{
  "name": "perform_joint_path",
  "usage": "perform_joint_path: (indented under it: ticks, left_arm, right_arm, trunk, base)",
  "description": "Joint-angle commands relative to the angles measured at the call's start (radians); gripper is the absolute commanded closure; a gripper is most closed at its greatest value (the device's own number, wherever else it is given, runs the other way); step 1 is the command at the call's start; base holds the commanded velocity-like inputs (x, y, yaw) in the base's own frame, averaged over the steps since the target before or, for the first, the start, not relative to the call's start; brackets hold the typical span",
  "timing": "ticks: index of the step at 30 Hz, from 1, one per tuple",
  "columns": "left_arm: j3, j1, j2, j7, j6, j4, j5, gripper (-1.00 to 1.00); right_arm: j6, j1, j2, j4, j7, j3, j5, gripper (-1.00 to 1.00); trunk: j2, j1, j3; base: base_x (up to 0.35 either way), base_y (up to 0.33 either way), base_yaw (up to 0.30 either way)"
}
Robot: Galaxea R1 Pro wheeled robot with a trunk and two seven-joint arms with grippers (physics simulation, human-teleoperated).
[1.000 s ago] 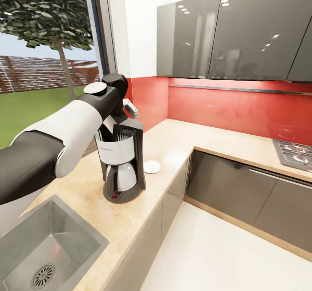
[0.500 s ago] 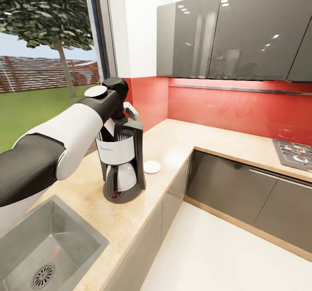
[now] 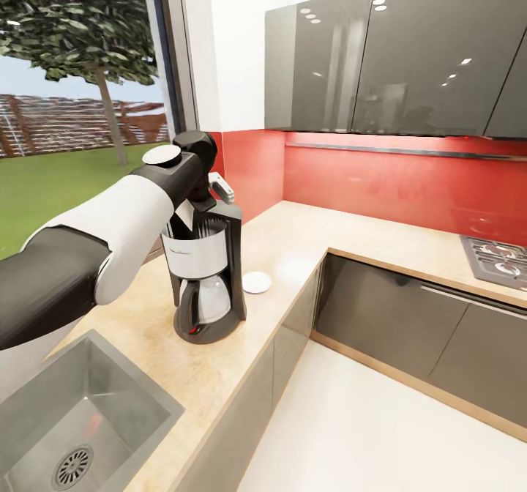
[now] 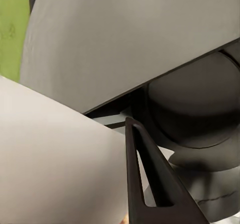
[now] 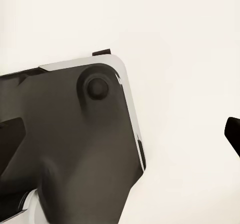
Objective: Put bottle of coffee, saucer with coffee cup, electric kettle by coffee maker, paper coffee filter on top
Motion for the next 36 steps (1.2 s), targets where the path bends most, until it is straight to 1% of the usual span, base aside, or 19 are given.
perform_joint_path:
  ticks: [1, 5, 11, 12, 16, 36]
  left_arm:
    - [-0.003, -0.001, 0.000, -0.010, 0.005, -0.001, -0.007, 1.00]
    - [0.000, -0.001, 0.000, -0.011, 0.006, -0.001, -0.007, 1.00]
    - [0.034, -0.001, -0.001, -0.011, 0.006, -0.001, -0.007, 1.00]
    - [0.035, -0.001, -0.001, -0.011, 0.006, -0.001, -0.007, -1.00]
    - [0.041, -0.001, 0.000, -0.010, 0.005, -0.001, -0.007, -1.00]
    - [0.044, -0.001, 0.000, -0.009, 0.004, -0.002, -0.007, -1.00]
  right_arm:
    - [-0.002, 0.000, 0.000, -0.001, 0.000, -0.004, -0.004, -1.00]
    - [-0.002, 0.000, 0.000, -0.001, 0.001, -0.004, -0.004, -1.00]
    - [-0.002, 0.000, 0.000, -0.001, 0.000, -0.003, -0.004, -1.00]
    - [-0.002, 0.000, 0.000, -0.001, 0.000, -0.003, -0.004, -1.00]
    - [-0.002, 0.000, 0.000, -0.001, 0.000, -0.003, -0.004, -1.00]
    - [-0.002, 0.000, 0.000, -0.001, 0.001, -0.003, -0.004, -1.00]
  trunk:
    - [-0.002, 0.001, -0.002]
    - [-0.002, 0.001, -0.002]
    - [-0.002, 0.001, -0.002]
    - [-0.002, 0.001, -0.002]
    - [-0.002, 0.001, -0.002]
    - [-0.002, 0.001, -0.002]
  base:
    - [0.000, 0.000, 0.000]
    - [0.000, 0.000, 0.000]
    - [0.000, 0.000, 0.000]
    - [0.000, 0.000, 0.000]
    - [0.000, 0.000, 0.000]
    - [0.000, 0.000, 0.000]
